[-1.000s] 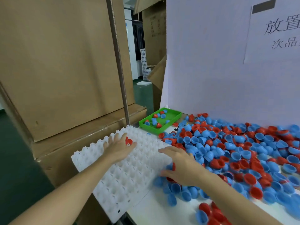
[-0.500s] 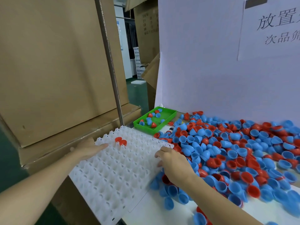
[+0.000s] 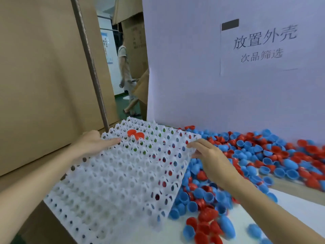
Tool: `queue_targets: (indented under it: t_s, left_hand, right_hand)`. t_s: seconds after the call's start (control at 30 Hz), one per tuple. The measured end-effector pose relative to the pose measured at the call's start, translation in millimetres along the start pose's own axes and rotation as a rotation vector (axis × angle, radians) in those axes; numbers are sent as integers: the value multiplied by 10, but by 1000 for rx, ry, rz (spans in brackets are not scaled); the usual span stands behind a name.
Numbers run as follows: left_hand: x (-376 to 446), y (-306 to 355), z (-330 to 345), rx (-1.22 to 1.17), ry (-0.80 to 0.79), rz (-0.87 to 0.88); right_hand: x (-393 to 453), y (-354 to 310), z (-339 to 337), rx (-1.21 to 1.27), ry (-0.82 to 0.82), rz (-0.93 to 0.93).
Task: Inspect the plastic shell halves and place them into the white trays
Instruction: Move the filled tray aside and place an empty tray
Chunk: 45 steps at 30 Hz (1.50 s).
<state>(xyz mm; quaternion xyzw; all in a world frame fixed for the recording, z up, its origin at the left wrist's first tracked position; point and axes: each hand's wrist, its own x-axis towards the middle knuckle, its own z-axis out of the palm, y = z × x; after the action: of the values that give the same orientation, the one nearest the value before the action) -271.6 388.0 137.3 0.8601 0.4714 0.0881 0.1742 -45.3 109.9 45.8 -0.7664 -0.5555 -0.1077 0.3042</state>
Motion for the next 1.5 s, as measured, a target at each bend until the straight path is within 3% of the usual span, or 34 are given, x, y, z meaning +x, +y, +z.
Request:
queue_targets:
  t_s: [0.2, 0.33, 0.47, 0.53, 0.57, 0.67, 0.73, 0.8, 0.87, 1.03, 1.17, 1.23, 1.37, 1.5]
  left_hand:
    - [-304, 931, 499, -168, -190, 168]
    - [-596, 1538, 1049, -342, -253, 294]
    - [-1056, 2135, 1652, -515, -354, 330]
    - [-1326, 2407, 1931, -605, -398, 316]
    - [-1444, 2521, 2059, -645, -407, 314]
    - [-1725, 2776, 2360, -735, -412, 312]
    - [-1851, 2897, 2479, -779, -405, 310]
    - [-1938, 2980, 2559, -797, -398, 328]
    - [-1972, 3025, 2627, -779, -384, 376]
    - [-1987, 3152, 2688, -571, -261, 498]
    - [-2139, 3410, 2624, -349, -50, 724]
    - [-2229, 3609, 2617, -264, -19, 816]
    - [-2281, 3969, 2596, -270, 2, 728]
    - [-2202, 4091, 2526, -468, -126, 602]
  right_hand:
    - [-825, 647, -1042, -276, 193, 5]
    - [-1617, 1010, -1615, -493, 205, 137]
    - [-2356, 1300, -1977, -554, 312, 284]
    - [-2596, 1320, -2058, -481, 408, 348]
    - [-2686, 1311, -2109, -346, 540, 434]
    - [-2860, 1241, -2250, 221, 685, 758]
    - [-3006, 1296, -2326, 449, 620, 941]
    - [-3060, 1215, -2352, 593, 437, 1052]
    - [-3103, 1249, -2330, 666, 358, 1040]
    - [-3139, 1327, -2192, 544, 710, 949]
    - [-3085, 1305, -2137, 515, 783, 916]
    - [-3036, 1259, -2129, 490, 781, 855]
    - [-2952, 1203, -2157, 440, 770, 790]
    - [-2975, 1214, -2187, 446, 786, 783]
